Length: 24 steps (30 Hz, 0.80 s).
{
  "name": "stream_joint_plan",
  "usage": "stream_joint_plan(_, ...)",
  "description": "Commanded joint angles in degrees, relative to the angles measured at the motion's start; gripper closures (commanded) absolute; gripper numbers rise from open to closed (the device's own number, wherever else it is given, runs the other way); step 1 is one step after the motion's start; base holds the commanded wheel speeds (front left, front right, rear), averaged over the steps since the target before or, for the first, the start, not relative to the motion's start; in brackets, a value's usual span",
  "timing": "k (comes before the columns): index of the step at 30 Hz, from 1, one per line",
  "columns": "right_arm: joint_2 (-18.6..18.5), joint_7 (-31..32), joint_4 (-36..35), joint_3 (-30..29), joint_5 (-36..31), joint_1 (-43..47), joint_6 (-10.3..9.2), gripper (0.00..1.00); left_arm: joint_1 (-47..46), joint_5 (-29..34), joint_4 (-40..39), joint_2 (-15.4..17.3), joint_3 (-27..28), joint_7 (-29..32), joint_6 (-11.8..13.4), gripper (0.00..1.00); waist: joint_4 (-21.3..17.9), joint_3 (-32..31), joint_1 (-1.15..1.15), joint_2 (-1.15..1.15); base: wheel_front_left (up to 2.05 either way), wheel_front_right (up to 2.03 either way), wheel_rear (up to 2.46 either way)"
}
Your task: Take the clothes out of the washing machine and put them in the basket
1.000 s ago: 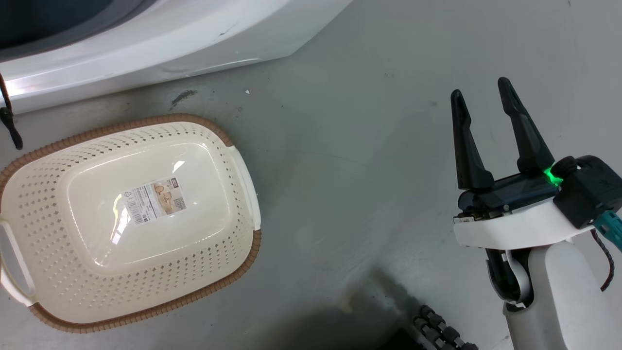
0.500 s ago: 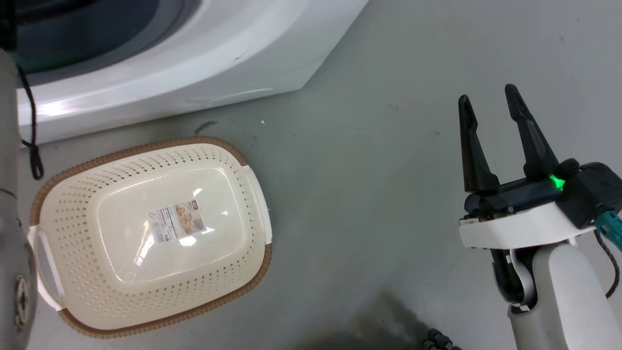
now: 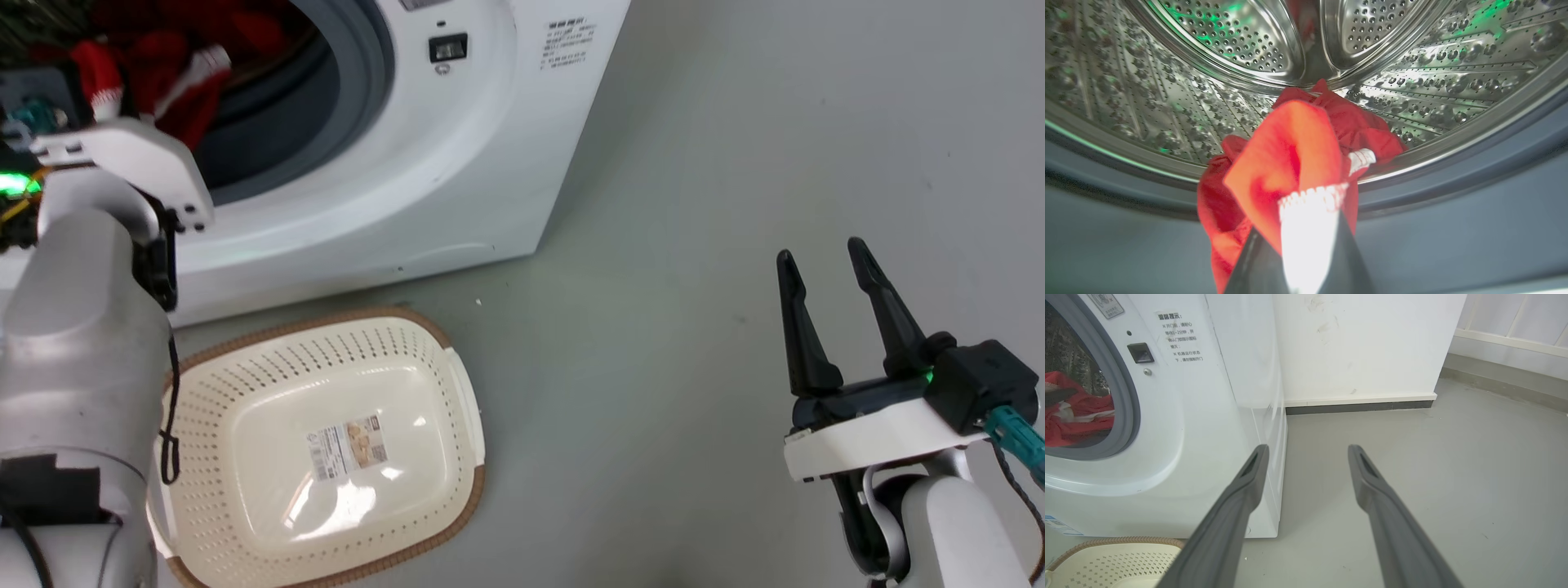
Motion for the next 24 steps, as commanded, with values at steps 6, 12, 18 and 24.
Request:
stream_joint_plan(6,0.1,1.7,-2.0,-1.0,-0.9,3.1,-0.04,0.00,6.7,-0.3,-7.6,-1.0,0.9,-0.8,-0.6,1.00,2.3,-7.8,0.01,0.00,0.00,0.00,0.00)
stream_joint_plan(12,0.1,3.5,-3.8,-1.9,-1.0,5.6,-0.04,0.00,14.2,0.5,-18.2,-2.4,1.7,-0.8,-0.6,1.00,3.6,-12.3,0.01,0.00,0.00,0.00,0.00)
stream_joint_plan(18,0.1,5.1,-5.1,-2.8,-1.2,8.1,-0.04,0.00,21.6,0.8,-27.8,-4.4,2.4,-0.7,-0.5,1.00,4.9,-15.9,0.01,0.00,0.00,0.00,0.00)
stream_joint_plan(24,0.1,6.6,-5.9,-3.9,-1.4,10.6,-0.04,0.00,30.1,1.0,-36.7,-6.0,1.9,-0.8,0.1,1.00,6.5,-19.1,0.01,0.00,0.00,0.00,0.00)
